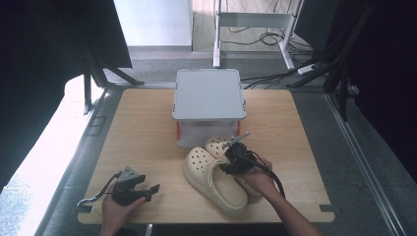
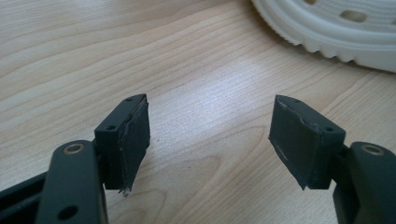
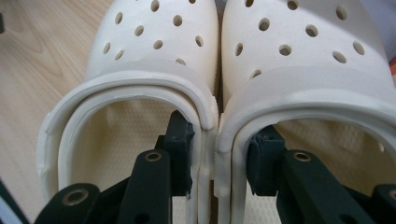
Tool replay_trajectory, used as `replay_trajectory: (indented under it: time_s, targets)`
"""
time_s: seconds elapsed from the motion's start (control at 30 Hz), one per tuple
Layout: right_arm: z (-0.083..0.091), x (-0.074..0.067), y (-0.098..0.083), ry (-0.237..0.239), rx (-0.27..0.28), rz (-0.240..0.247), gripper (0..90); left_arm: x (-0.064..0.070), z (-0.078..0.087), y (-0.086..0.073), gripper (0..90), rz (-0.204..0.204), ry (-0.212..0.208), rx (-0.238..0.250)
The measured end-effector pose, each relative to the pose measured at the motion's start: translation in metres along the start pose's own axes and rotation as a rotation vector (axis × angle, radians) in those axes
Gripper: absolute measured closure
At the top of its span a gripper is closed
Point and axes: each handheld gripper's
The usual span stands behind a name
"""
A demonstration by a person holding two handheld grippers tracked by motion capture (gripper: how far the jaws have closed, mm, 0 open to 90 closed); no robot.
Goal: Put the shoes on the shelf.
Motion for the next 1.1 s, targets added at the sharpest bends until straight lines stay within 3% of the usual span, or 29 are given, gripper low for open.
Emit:
replay_trajectory:
  time_s: [0.2, 0.33, 0.5, 0.7, 1.0, 1.1]
  targets:
    - [0.016, 0.002, 0.002, 0.015, 0.017, 0.010, 66.3, 0.001, -0.001, 0.000, 29.5, 0.002, -0.002, -0.001]
    - [0.036, 0.004, 0.003, 0.034, 0.043, 0.027, 66.3, 0.000, -0.001, 0.000, 29.5, 0.003, -0.003, -0.001]
    - [0.054, 0.003, 0.005, 0.026, 0.056, 0.043, 66.3, 0.000, 0.000, 0.000, 29.5, 0.004, -0.005, -0.001]
    - [0.066, 0.004, 0.005, 0.033, 0.067, 0.054, 66.2, 0.000, 0.000, 0.001, 29.5, 0.004, -0.003, -0.003]
    - [0.078, -0.004, 0.018, 0.118, 0.114, 0.081, 66.2, 0.001, -0.001, 0.001, 29.5, 0.009, -0.004, -0.005]
    - [0.086, -0.007, 0.027, 0.124, 0.132, 0.094, 66.2, 0.000, 0.000, 0.001, 29.5, 0.008, -0.003, -0.003]
Point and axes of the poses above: each handheld gripper's, and its own axes: z roughly backward along the jaws, y roughly out of its top, x roughly to its right, and after that the axes turned 3 degrees about z, right-handed
